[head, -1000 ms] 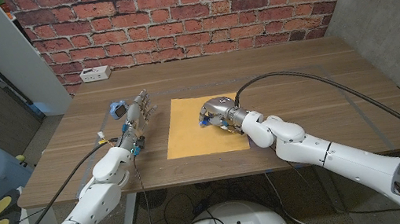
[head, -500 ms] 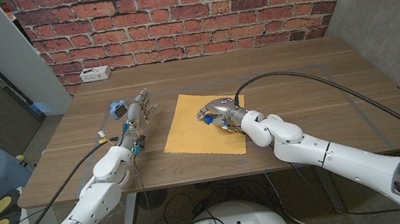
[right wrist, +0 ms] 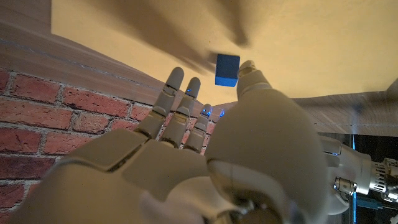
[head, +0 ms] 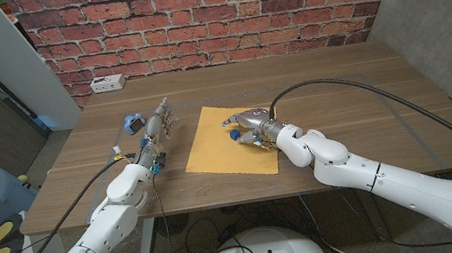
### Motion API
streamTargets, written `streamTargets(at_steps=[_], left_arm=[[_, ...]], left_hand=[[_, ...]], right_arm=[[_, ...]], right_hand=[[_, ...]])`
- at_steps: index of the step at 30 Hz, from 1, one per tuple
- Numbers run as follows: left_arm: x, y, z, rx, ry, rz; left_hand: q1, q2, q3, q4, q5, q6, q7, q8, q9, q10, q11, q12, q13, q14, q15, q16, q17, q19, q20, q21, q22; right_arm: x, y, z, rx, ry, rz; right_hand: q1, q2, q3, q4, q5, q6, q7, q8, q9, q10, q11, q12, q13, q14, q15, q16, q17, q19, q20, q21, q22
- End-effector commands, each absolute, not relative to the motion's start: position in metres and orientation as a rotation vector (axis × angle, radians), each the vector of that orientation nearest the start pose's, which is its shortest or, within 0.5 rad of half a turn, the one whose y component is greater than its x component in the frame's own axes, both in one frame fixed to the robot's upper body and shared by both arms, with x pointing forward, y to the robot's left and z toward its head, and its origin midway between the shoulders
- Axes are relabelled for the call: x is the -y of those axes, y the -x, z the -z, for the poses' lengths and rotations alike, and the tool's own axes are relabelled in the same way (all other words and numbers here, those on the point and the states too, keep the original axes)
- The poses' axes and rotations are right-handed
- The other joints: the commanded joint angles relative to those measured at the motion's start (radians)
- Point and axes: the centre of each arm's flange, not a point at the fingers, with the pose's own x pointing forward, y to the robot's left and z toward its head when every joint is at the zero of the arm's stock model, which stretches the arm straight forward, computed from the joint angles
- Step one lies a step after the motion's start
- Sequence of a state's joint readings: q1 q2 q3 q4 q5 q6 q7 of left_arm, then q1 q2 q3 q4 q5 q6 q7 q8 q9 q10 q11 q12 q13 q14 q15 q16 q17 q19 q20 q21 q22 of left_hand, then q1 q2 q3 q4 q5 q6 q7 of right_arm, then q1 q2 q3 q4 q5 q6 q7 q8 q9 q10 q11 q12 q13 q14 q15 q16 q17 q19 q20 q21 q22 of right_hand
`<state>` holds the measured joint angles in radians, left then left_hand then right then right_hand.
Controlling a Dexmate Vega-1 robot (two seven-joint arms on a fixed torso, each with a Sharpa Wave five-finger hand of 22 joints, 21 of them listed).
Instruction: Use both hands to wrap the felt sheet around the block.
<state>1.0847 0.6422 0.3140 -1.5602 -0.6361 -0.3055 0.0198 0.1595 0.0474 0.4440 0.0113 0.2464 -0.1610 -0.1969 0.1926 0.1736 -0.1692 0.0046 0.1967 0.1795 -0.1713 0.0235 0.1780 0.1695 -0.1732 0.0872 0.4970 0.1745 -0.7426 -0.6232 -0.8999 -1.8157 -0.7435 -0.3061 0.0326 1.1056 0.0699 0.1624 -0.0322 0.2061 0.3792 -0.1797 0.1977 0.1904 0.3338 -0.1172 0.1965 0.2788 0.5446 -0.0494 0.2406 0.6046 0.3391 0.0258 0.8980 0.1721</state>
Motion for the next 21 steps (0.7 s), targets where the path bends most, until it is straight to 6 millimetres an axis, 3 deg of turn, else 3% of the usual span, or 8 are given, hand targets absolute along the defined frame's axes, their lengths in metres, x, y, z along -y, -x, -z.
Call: streamTargets(at_steps=[1,5,9,17,21], left_arm=[[-0.299,-0.582,0.068,0.556,-0.242,0.191],[-0.300,-0.577,0.067,0.542,-0.326,0.196],[-0.300,-0.572,0.066,0.527,-0.395,0.187],[-0.298,-0.557,0.064,0.471,-0.562,0.168],[-0.297,-0.552,0.063,0.444,-0.628,0.164]], left_hand=[[0.049,-0.008,0.009,-0.043,-0.011,0.031,0.007,0.013,0.005,-0.110,0.013,0.011,0.006,-0.104,0.012,0.005,0.003,-0.065,0.021,-0.011,0.004],[0.114,-0.007,0.023,-0.100,-0.024,0.109,-0.014,0.032,0.008,-0.096,0.012,0.016,0.008,-0.107,0.022,0.006,0.004,-0.062,0.036,-0.030,0.007],[0.173,-0.004,0.036,-0.146,-0.035,0.201,-0.009,0.054,0.009,-0.074,0.013,0.021,0.008,-0.105,0.040,0.007,0.004,-0.053,0.047,-0.042,0.009],[0.247,0.003,0.053,-0.181,-0.042,0.269,0.005,0.067,0.011,-0.060,0.019,0.022,0.008,-0.100,0.064,0.007,0.005,-0.035,0.066,-0.054,0.008],[0.267,0.005,0.058,-0.186,-0.043,0.274,0.004,0.066,0.011,-0.061,0.025,0.020,0.008,-0.102,0.074,0.006,0.005,-0.035,0.073,-0.058,0.009]], right_arm=[[0.091,-0.559,0.061,0.687,1.409,-0.160],[0.100,-0.553,0.067,0.689,1.363,-0.163],[0.105,-0.546,0.073,0.671,1.345,-0.166],[0.119,-0.534,0.089,0.603,1.317,-0.206],[0.125,-0.529,0.096,0.571,1.306,-0.231]], right_hand=[[-0.077,-0.009,-0.021,0.038,0.014,0.025,0.032,0.011,0.003,0.012,0.022,0.008,-0.004,-0.013,-0.124,-0.008,-0.009,-0.001,0.019,-0.017,-0.001],[-0.139,-0.011,-0.040,0.066,0.022,0.063,0.063,0.019,0.004,0.030,0.052,0.015,-0.009,-0.019,-0.114,-0.009,-0.015,-0.008,0.032,-0.033,0.000],[-0.154,-0.015,-0.045,0.071,0.024,0.082,0.069,0.023,0.004,0.035,0.054,0.017,-0.011,-0.021,-0.106,-0.010,-0.016,-0.009,0.040,-0.038,0.000],[-0.220,-0.044,-0.076,0.093,0.028,0.069,0.081,0.010,0.005,0.017,0.071,0.008,-0.015,-0.064,-0.084,-0.021,-0.020,-0.032,0.057,-0.062,0.001],[-0.224,-0.053,-0.079,0.090,0.033,0.068,0.084,0.008,0.005,0.000,0.071,0.002,-0.016,-0.096,-0.080,-0.034,-0.027,-0.037,0.058,-0.070,0.001]])
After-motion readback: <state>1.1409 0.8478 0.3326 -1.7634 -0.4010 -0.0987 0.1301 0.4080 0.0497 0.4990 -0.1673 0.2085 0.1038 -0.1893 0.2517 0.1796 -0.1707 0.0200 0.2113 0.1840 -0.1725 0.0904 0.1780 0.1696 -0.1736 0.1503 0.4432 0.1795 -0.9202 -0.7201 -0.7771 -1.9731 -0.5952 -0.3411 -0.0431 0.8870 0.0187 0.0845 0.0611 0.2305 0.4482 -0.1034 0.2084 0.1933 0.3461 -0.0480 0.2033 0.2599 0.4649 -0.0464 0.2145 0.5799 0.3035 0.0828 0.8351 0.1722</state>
